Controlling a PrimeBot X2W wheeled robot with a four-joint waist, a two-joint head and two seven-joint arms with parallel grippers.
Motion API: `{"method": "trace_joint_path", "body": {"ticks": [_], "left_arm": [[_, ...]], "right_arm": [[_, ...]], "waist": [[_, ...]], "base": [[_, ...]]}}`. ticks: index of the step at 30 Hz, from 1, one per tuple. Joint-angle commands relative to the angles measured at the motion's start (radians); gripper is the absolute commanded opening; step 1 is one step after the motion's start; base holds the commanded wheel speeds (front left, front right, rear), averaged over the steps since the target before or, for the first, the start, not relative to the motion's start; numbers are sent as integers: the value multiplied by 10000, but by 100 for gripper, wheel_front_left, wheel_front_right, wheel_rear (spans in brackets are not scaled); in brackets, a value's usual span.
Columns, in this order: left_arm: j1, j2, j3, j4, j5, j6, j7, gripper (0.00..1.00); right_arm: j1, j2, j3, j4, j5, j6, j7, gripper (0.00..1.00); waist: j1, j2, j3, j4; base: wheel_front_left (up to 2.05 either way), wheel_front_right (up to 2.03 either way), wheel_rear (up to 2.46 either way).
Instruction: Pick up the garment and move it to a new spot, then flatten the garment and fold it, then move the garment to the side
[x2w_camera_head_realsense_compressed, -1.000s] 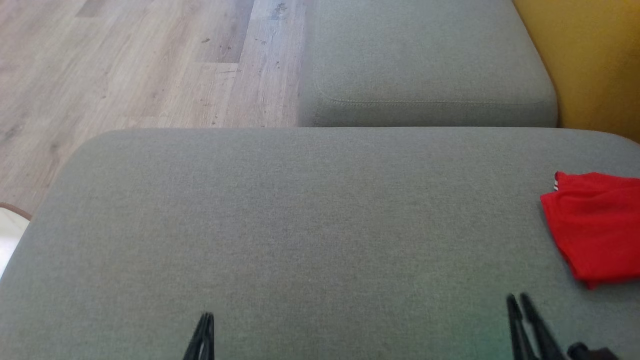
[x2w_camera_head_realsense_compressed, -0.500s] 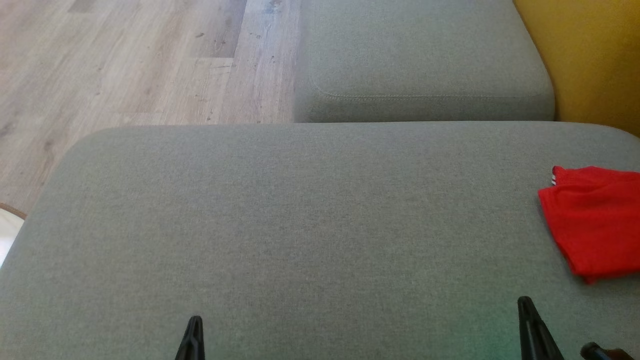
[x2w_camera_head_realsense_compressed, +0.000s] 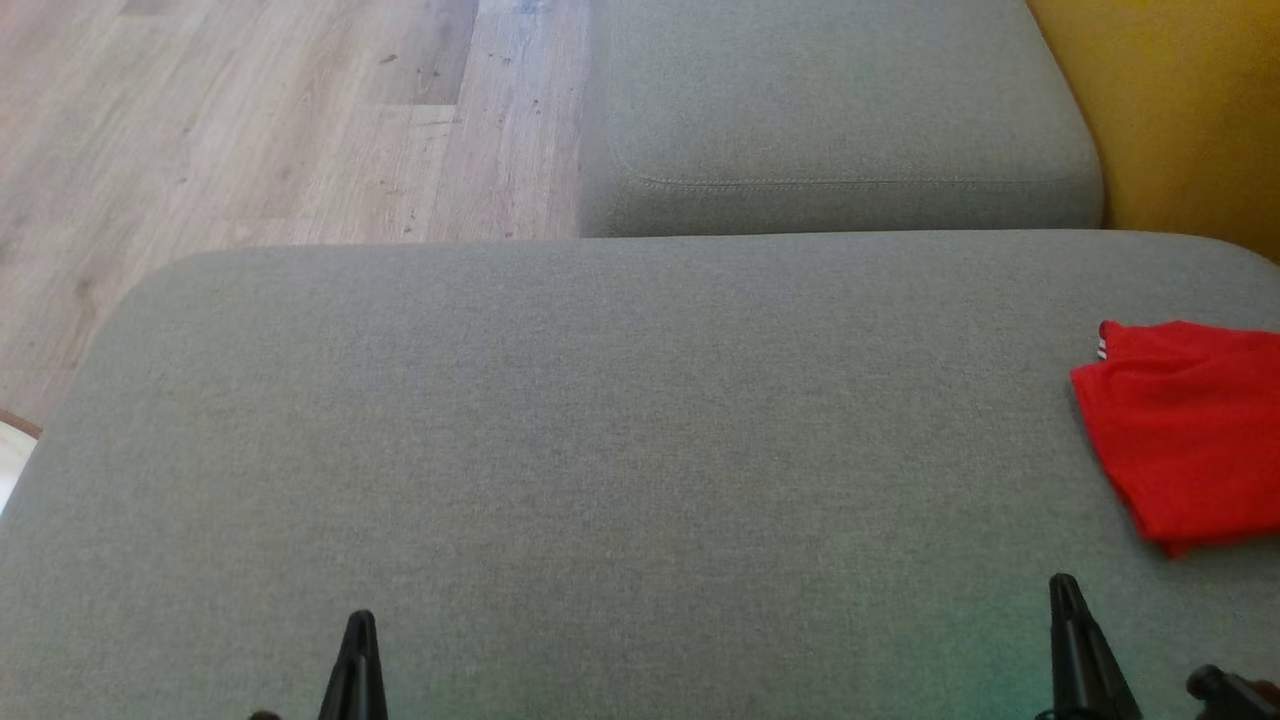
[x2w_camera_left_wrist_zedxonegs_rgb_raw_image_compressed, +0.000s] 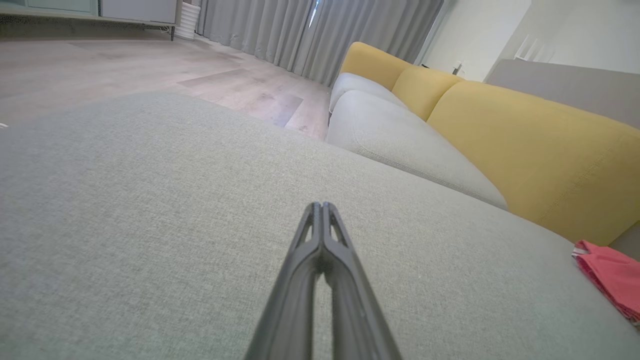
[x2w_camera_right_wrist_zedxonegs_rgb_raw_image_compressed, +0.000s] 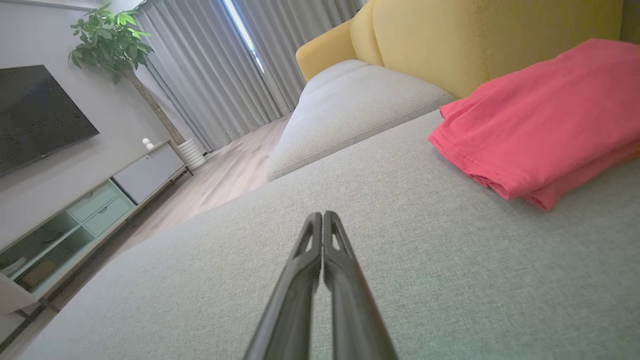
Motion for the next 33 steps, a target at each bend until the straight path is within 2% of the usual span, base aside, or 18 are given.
{"method": "trace_joint_path", "body": {"ticks": [1,33], "left_arm": [[-527,105,191,-242,-373,-58,30,0],[-1554,182,842,159,-4389,-416,851,0]], "right_arm": [[-603,-175,-46,-248,390,-2,58,0],[-1743,-281,-267,257,4302,-5,888,0]], "waist": [[0,0,20,-16],[0,0,349,-285]], "base": [[0,0,0],[0,0,0]]}}
